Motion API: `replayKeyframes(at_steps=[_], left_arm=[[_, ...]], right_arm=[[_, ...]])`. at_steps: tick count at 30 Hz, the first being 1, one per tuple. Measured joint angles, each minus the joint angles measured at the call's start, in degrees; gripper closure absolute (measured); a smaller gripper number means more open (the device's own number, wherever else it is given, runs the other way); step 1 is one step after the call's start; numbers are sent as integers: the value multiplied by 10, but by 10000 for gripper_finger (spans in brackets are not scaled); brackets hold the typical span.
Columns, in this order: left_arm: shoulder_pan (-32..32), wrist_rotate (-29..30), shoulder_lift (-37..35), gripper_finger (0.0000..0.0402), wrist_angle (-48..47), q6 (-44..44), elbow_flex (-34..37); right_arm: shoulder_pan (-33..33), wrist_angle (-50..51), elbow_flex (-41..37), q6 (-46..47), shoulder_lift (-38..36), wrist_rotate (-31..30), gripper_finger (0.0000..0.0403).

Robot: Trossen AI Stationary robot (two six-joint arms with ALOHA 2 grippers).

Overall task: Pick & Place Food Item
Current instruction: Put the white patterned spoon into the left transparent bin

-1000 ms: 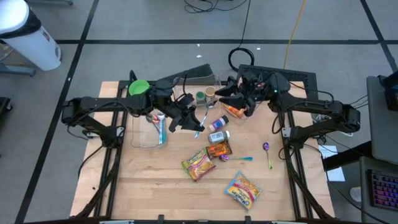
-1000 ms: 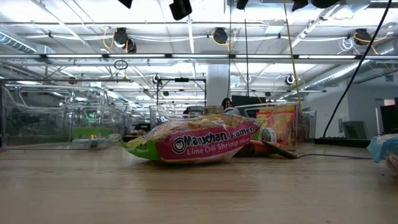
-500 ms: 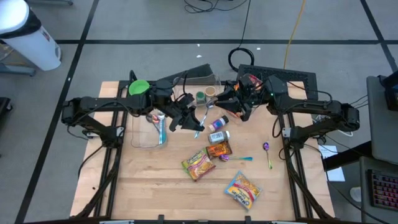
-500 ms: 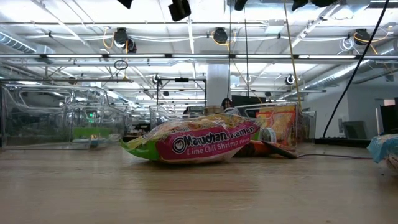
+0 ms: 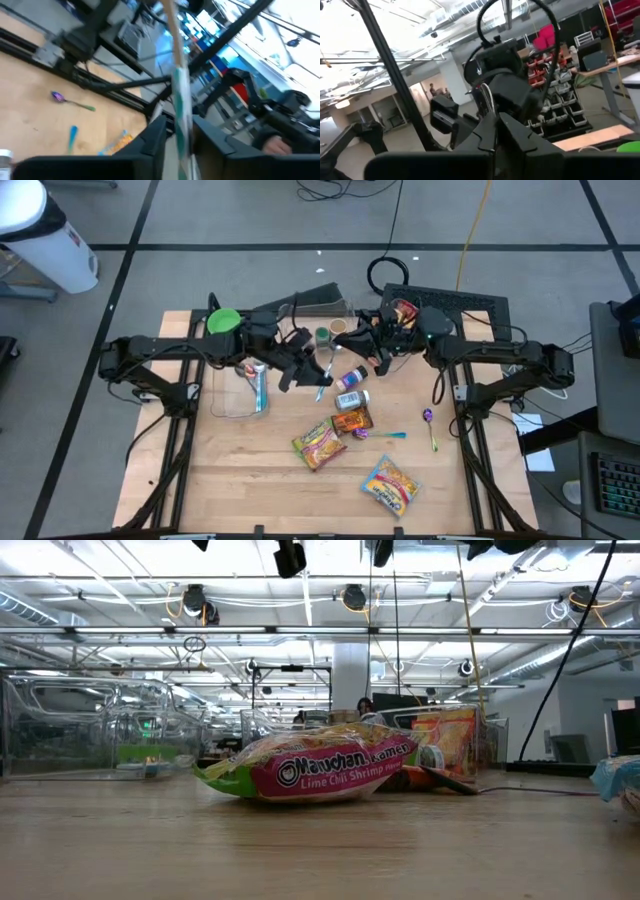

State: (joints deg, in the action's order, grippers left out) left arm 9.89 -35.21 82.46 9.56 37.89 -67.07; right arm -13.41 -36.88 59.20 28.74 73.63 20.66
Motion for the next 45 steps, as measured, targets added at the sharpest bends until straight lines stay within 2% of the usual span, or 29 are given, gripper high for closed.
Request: replayKeyframes(at_steps=[7, 11, 16, 19, 23, 28, 32, 38, 45], left_arm=[[5, 73, 0, 242, 18, -49, 0], [24, 110, 0, 215, 70, -78, 0], [45, 119, -6, 197, 120, -101, 0], [48, 138, -13, 196, 110, -135, 0], [41, 190, -24, 204, 23, -208, -28], [22, 272, -19, 214, -178, -323, -138], [7, 365, -10, 215, -292, -365, -204], [-15, 464, 8, 215, -350, -382, -231], [-37, 484, 44, 215, -357, -377, -231]], right_arm=[[0, 6, 0, 7, -12, -14, 401], [-14, 7, 0, 38, -18, -23, 401], [-34, 3, 0, 68, -33, -13, 402], [-40, 16, 1, 71, -45, -49, 402], [-43, 69, 1, 69, -48, -130, 402], [-45, 124, 1, 68, -45, -178, 402], [-45, 127, 0, 77, -40, -222, 403], [-31, 107, 1, 81, -30, -296, 403], [-15, 79, 1, 82, -5, -327, 403]])
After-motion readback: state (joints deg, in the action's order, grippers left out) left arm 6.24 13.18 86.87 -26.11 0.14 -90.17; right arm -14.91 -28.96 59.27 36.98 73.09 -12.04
